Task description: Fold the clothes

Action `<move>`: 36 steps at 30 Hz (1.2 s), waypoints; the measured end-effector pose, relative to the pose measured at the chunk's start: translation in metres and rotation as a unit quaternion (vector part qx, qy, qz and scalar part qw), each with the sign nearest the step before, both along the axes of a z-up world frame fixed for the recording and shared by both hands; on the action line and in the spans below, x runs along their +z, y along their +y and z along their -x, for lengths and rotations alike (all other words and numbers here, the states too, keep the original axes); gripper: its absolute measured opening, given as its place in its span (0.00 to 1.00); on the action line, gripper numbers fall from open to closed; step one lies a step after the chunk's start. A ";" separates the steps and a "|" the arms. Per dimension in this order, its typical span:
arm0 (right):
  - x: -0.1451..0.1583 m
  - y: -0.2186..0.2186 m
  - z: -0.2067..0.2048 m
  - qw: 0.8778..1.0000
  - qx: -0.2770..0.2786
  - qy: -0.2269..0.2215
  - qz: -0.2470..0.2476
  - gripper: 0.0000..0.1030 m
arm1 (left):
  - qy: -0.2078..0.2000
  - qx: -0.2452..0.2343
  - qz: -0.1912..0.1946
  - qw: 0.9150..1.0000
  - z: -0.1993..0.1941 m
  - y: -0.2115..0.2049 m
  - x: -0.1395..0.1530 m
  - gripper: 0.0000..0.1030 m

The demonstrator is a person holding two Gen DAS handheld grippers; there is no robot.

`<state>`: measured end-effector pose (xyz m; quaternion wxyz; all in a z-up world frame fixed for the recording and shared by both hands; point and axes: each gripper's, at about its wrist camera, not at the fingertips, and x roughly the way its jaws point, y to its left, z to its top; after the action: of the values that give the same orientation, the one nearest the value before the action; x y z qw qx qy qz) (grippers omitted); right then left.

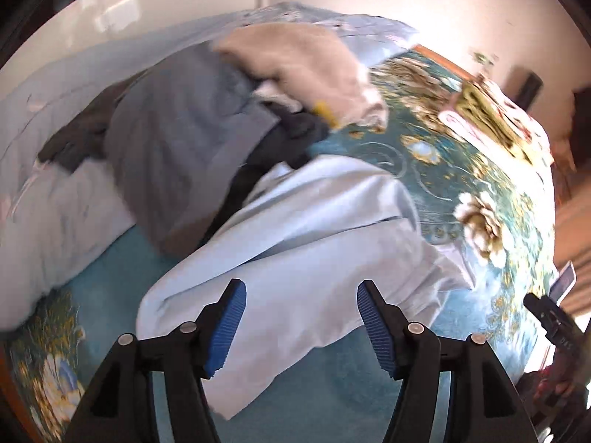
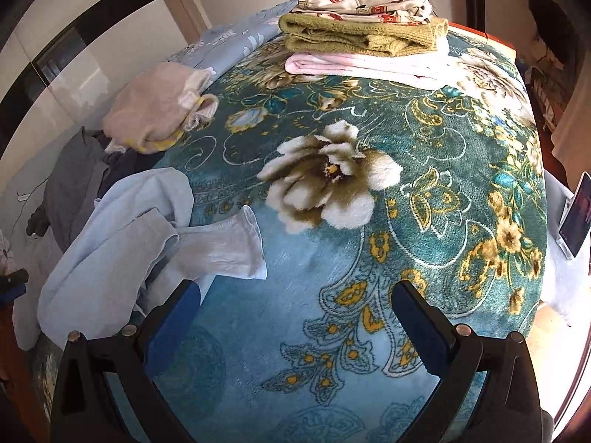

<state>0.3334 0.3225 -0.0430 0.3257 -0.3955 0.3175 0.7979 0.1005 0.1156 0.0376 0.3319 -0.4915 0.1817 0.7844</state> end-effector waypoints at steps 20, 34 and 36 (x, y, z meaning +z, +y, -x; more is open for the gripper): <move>-0.023 0.009 -0.003 0.992 -0.021 0.039 0.116 1.00 | -0.052 -0.025 0.046 0.997 0.007 0.114 -0.084 0.00; -0.093 0.040 0.047 0.918 -0.095 0.155 0.352 0.70 | -0.089 -0.024 0.011 0.996 0.010 0.067 -0.071 0.03; -0.102 0.041 0.057 0.905 -0.112 0.159 0.377 0.58 | -0.085 -0.043 0.015 0.995 0.002 0.073 -0.073 0.07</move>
<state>0.2768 0.3631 -0.1447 0.1847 -0.3183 0.6846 0.6293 0.0989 0.1887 -0.0349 0.3722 -0.5531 0.1858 0.7218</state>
